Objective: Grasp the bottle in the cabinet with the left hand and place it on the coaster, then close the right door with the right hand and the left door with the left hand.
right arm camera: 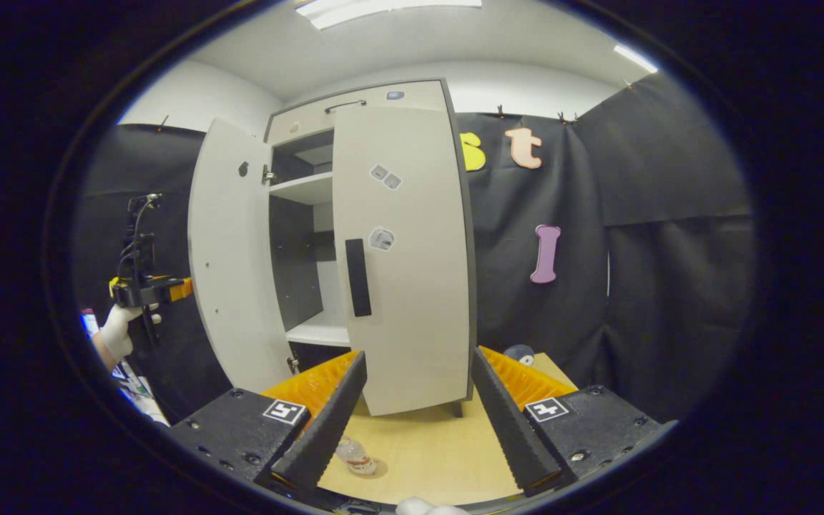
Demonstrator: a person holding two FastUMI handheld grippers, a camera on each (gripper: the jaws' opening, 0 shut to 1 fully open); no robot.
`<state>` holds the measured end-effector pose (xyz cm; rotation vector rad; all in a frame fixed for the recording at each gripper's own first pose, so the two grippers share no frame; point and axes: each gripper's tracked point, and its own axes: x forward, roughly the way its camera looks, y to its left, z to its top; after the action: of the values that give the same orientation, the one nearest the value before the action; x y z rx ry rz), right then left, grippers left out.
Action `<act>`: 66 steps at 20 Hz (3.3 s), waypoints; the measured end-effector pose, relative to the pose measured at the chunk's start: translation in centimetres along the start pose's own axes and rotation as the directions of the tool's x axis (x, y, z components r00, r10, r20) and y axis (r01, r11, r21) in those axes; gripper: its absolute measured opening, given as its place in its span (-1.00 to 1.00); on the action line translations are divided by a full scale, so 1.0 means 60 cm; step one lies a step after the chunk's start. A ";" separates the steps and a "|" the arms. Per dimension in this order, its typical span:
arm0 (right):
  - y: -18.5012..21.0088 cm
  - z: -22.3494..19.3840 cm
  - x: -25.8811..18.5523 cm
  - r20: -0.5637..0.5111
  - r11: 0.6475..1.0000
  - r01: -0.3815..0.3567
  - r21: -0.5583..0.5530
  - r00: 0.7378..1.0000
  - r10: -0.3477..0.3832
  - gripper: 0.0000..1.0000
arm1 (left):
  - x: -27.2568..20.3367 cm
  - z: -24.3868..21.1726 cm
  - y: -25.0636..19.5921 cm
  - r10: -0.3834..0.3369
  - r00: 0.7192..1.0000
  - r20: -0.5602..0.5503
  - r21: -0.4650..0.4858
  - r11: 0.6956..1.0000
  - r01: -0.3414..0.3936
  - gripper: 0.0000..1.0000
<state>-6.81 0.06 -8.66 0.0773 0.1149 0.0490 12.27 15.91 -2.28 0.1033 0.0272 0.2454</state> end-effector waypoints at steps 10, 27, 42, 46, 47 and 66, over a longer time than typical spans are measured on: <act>-0.021 0.012 0.005 -0.006 0.999 -0.029 -0.015 1.000 0.029 0.93 | -0.015 0.015 -0.128 -0.111 0.994 0.014 -0.033 0.993 0.111 0.76; -0.032 0.042 0.001 0.030 1.000 -0.006 0.009 1.000 0.006 0.93 | -0.068 0.055 -0.219 -0.198 0.979 0.037 -0.059 0.978 0.200 0.92; -0.020 0.074 -0.014 0.092 0.999 0.042 -0.033 0.995 -0.039 0.87 | -0.271 0.005 -0.205 -0.211 0.977 -0.006 -0.046 0.976 0.211 0.92; -0.012 0.057 -0.023 0.078 0.999 0.040 -0.029 0.996 -0.037 0.93 | -0.299 -0.002 -0.204 -0.213 0.977 -0.009 -0.054 0.976 0.212 0.92; -0.013 0.053 -0.022 0.072 0.999 0.039 -0.030 0.997 -0.036 0.93 | -0.302 -0.003 -0.202 -0.210 0.978 -0.009 -0.055 0.976 0.209 0.92; -0.006 0.046 -0.029 0.066 0.999 0.034 -0.030 0.997 -0.032 0.93 | -0.308 0.000 -0.205 -0.215 0.977 -0.011 -0.073 0.974 0.213 0.92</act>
<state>-8.17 -0.61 -5.74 0.0455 0.0499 0.0157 -2.67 -0.48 -3.31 0.0268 0.0482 0.0315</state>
